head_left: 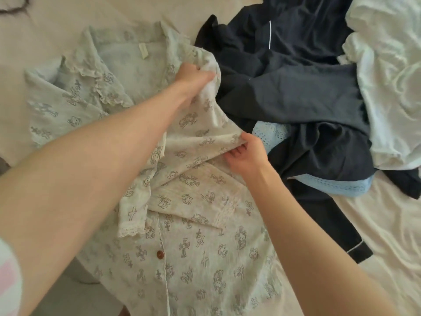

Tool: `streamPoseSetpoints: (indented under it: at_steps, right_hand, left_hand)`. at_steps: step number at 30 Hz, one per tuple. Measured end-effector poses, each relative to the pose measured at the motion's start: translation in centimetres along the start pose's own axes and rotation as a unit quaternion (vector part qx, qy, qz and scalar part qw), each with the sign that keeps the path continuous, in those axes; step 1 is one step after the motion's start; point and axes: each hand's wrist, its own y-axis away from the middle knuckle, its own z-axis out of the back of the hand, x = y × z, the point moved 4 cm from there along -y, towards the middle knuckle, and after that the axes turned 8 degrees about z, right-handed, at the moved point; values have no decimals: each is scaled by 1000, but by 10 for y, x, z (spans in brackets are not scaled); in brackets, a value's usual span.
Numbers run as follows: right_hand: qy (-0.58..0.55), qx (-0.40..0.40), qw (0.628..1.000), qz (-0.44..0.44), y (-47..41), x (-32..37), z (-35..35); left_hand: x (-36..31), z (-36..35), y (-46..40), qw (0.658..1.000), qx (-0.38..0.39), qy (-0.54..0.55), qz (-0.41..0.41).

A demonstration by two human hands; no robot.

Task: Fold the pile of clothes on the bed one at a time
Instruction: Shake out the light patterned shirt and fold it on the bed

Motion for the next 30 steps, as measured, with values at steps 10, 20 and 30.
streamPoseSetpoints:
  at_steps: [10,20,30]
  right_hand:
    - [-182,86,979,-43,1,-21,12]
    - [-65,31,996,44,9,-22,13]
    - [200,-10,976,89,85,-90,29]
  left_hand:
    - [-14,-4,-5,947,188,261,-19]
    - [-1,13,3,994,17,88,-64]
    - [116,65,111,959,-199,-181,-95]
